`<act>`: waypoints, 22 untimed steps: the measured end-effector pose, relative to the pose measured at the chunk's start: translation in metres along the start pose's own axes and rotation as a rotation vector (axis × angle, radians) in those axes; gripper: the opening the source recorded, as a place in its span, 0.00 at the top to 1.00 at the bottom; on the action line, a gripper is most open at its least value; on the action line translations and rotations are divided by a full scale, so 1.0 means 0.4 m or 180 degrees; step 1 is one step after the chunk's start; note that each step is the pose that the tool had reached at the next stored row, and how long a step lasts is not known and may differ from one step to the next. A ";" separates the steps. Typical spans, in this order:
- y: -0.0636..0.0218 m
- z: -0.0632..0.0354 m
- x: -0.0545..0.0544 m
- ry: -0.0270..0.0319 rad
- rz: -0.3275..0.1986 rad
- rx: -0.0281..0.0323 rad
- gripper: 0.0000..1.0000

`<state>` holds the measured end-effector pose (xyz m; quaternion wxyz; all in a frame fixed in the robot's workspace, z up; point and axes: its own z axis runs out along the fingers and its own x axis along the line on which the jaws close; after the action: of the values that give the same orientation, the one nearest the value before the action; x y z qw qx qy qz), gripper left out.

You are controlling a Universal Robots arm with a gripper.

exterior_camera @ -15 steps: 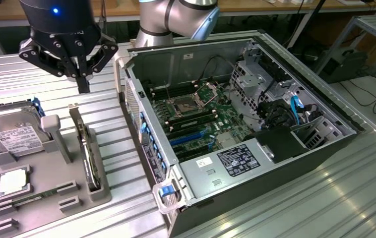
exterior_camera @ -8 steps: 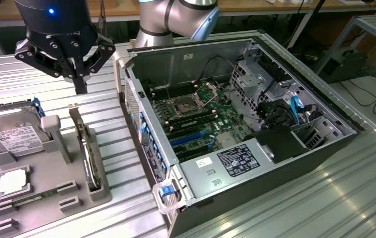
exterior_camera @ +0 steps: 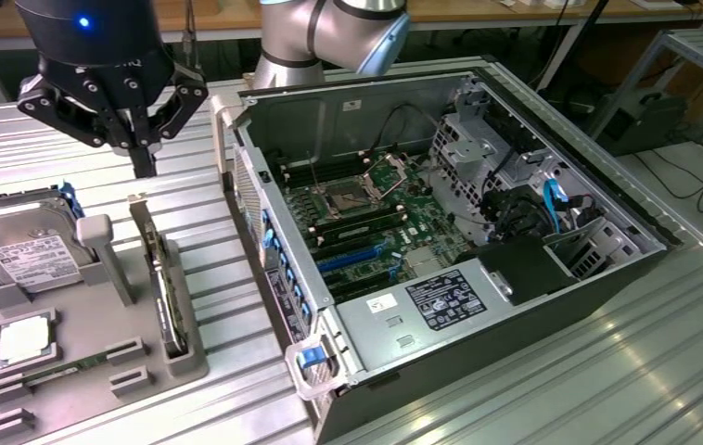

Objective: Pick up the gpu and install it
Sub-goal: 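Reach for the gpu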

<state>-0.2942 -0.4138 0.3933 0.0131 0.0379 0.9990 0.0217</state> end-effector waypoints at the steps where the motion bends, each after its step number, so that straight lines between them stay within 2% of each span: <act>1: -0.001 0.000 0.002 0.0000 0.0000 0.0000 0.89; 22: -0.009 -0.001 0.041 0.0000 0.0000 0.0000 0.89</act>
<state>-0.3109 -0.4161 0.3932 0.0131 0.0379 0.9990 0.0217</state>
